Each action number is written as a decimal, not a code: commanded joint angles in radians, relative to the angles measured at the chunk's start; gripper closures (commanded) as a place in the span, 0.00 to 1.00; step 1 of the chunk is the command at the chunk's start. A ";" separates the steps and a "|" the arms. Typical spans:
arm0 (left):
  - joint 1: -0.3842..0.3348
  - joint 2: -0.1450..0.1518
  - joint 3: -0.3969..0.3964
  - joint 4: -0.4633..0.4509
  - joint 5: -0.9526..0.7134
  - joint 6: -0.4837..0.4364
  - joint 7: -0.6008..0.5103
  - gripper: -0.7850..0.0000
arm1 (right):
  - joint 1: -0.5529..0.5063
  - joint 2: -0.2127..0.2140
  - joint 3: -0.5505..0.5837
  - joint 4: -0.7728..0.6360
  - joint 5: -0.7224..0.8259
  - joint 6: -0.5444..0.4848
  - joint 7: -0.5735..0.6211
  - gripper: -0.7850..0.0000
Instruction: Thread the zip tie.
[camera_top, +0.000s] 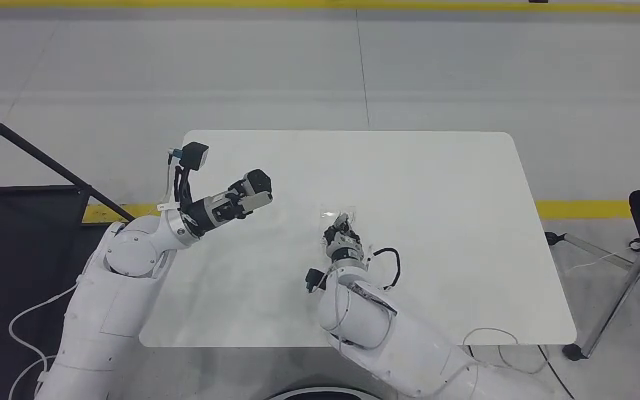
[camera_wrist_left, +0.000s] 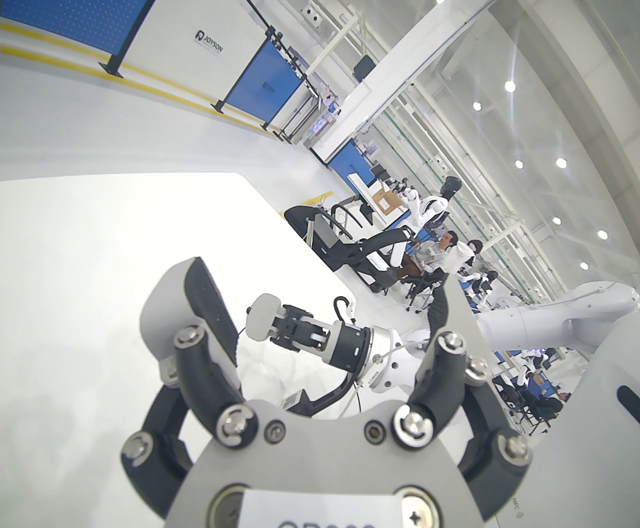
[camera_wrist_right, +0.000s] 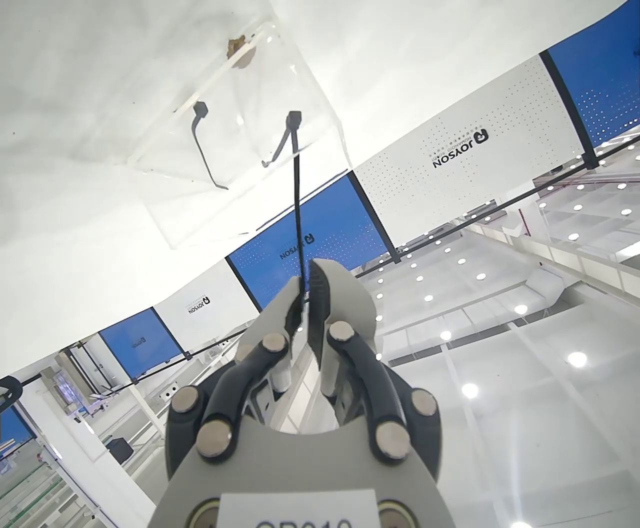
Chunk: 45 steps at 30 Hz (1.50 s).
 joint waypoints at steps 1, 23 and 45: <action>0.000 0.000 0.000 0.000 0.000 0.000 0.000 0.00 | 0.005 -0.001 -0.007 0.005 0.000 0.000 -0.003 0.75; 0.000 0.000 0.000 0.000 0.000 0.000 0.000 0.00 | -0.076 0.037 0.047 -0.184 0.000 0.000 0.098 0.45; 0.000 0.000 0.000 0.000 0.000 0.000 0.000 0.00 | -0.484 0.109 0.718 -0.585 0.626 0.415 -0.338 0.00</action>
